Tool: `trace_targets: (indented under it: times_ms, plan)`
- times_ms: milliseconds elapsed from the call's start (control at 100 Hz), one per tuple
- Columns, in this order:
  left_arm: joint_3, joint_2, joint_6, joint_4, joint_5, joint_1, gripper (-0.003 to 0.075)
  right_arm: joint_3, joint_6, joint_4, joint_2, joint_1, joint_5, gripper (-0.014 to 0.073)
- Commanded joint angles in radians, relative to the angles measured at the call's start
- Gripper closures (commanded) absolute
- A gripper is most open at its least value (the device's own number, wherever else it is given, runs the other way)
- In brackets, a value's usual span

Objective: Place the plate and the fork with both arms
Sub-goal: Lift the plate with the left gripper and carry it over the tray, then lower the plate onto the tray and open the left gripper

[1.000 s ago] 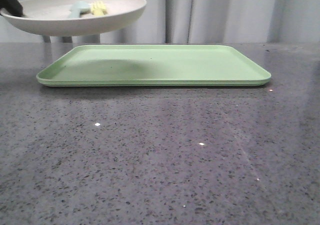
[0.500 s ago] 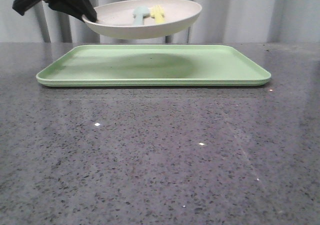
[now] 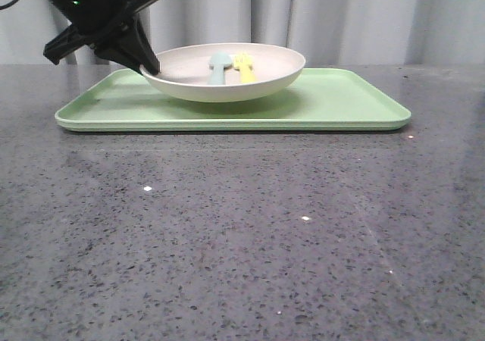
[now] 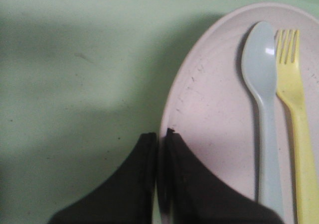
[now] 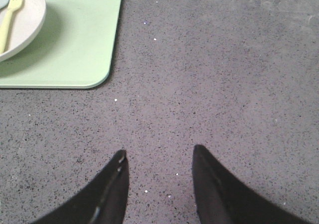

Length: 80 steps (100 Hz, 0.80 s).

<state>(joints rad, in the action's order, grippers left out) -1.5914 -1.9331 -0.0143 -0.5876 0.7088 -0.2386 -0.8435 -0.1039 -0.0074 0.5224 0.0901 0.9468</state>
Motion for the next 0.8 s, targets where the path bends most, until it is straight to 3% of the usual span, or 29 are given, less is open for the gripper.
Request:
trace_targets:
  times_ms: [0,790]
  plan:
    - [-0.034,0.047,0.014,-0.04,-0.053,-0.01,0.0741,-0.03,0.006,-0.003,0.015,-0.004,-0.074,0.0268]
    - [-0.034,0.01,0.014,-0.004,-0.055,-0.01,0.0741,-0.03,0.006,-0.003,0.015,-0.004,-0.088,0.0268]
